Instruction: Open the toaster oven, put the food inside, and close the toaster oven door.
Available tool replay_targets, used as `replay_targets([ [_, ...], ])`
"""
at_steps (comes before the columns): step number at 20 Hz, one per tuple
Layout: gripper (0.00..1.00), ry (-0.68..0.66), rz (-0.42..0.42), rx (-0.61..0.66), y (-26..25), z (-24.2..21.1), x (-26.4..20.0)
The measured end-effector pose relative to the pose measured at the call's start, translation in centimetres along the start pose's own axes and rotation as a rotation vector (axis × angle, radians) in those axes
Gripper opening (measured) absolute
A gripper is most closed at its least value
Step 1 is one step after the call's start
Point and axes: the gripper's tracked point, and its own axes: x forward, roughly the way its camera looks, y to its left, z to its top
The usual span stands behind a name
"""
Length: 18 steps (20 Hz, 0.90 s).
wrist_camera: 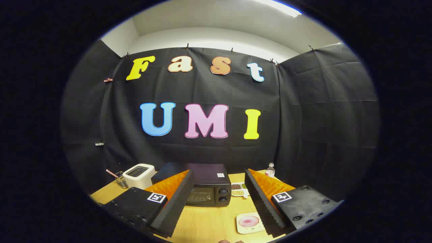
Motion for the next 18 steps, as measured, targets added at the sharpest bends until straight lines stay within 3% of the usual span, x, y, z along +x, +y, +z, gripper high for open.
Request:
replay_targets([
  [18, 0.98, 0.034, 0.07, 0.01, 3.4, -0.6, 1.9],
])
